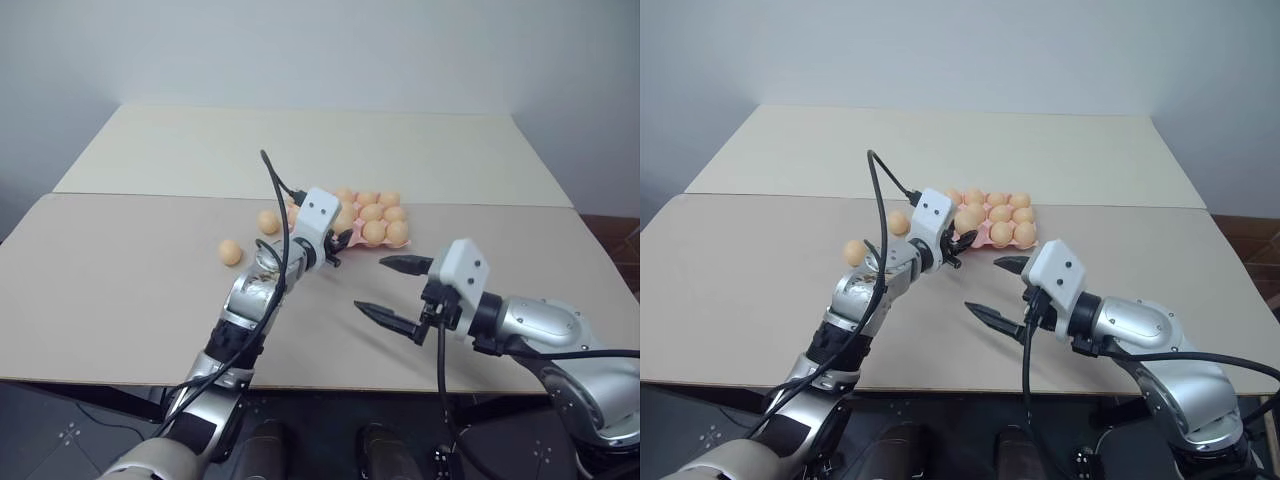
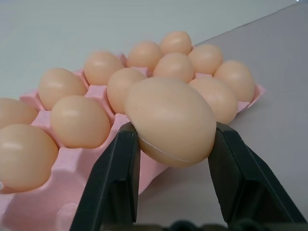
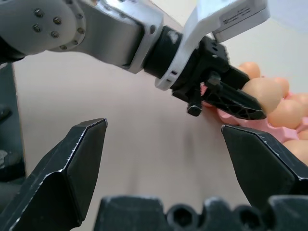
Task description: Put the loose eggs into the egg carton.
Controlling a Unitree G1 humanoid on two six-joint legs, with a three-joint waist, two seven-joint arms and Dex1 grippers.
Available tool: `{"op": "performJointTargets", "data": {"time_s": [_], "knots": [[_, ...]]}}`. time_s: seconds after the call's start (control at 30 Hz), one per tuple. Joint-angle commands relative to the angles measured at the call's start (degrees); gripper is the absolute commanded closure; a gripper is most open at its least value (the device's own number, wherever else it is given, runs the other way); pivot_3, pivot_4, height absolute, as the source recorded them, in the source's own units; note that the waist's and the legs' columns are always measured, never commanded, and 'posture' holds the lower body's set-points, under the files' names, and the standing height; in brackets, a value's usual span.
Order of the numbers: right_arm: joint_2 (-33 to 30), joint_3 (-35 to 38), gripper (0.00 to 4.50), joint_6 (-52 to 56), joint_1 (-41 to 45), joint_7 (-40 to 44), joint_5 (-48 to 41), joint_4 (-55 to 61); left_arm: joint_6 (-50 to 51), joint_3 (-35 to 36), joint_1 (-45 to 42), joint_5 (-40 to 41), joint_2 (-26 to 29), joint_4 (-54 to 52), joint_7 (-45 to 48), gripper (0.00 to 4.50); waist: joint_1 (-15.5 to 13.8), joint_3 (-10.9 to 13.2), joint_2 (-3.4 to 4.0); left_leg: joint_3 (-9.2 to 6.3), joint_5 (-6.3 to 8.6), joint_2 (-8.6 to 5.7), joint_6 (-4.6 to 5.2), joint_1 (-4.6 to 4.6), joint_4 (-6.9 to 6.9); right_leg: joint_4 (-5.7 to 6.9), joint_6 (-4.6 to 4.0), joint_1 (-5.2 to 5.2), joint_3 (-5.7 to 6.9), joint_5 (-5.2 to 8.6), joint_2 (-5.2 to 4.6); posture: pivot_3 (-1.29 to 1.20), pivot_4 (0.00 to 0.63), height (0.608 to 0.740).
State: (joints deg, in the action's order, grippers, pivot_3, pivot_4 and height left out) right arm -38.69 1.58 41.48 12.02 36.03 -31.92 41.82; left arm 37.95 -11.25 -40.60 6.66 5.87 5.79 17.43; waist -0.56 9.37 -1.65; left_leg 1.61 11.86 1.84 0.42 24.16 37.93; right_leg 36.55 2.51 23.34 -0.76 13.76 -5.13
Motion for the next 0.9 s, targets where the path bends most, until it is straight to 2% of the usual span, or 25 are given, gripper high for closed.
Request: {"op": "performJointTargets", "data": {"time_s": [0.03,0.3,0.77,0.9], "knots": [[0.85,3.34,0.00,2.97,2.69,-3.85,-2.14,1.36,-2.55,-0.89,-1.49,-1.13,0.13,0.69,1.46,2.75,-0.03,0.00,0.00,0.00,0.00,0.00,0.00,0.00,0.00,0.00,0.00,0.00,0.00,0.00,0.00,0.00,0.150,0.740],[4.18,6.20,0.00,13.79,8.80,-13.49,-6.37,0.68,-3.17,-1.25,-0.68,-2.01,0.11,1.38,2.64,2.75,-0.04,0.00,0.00,-0.01,0.00,0.00,0.00,0.04,0.00,0.01,0.00,0.02,0.01,0.00,-0.02,0.00,0.150,0.740],[3.50,6.04,0.00,15.98,9.04,-14.33,-9.06,2.91,-5.22,-1.10,-1.80,-3.08,-0.82,6.29,3.49,2.75,-0.01,0.00,0.00,-0.01,0.00,0.00,0.00,0.03,0.00,0.02,0.01,0.02,0.01,0.00,-0.01,0.00,0.150,0.740],[3.38,5.84,0.00,15.89,8.80,-14.36,-9.19,3.18,-7.09,-0.84,-2.27,-3.14,-1.00,7.66,3.88,1.48,-0.01,0.00,0.00,-0.01,0.00,0.00,0.00,0.03,0.00,0.02,0.01,0.02,0.01,0.00,-0.01,0.00,0.150,0.740]]}}
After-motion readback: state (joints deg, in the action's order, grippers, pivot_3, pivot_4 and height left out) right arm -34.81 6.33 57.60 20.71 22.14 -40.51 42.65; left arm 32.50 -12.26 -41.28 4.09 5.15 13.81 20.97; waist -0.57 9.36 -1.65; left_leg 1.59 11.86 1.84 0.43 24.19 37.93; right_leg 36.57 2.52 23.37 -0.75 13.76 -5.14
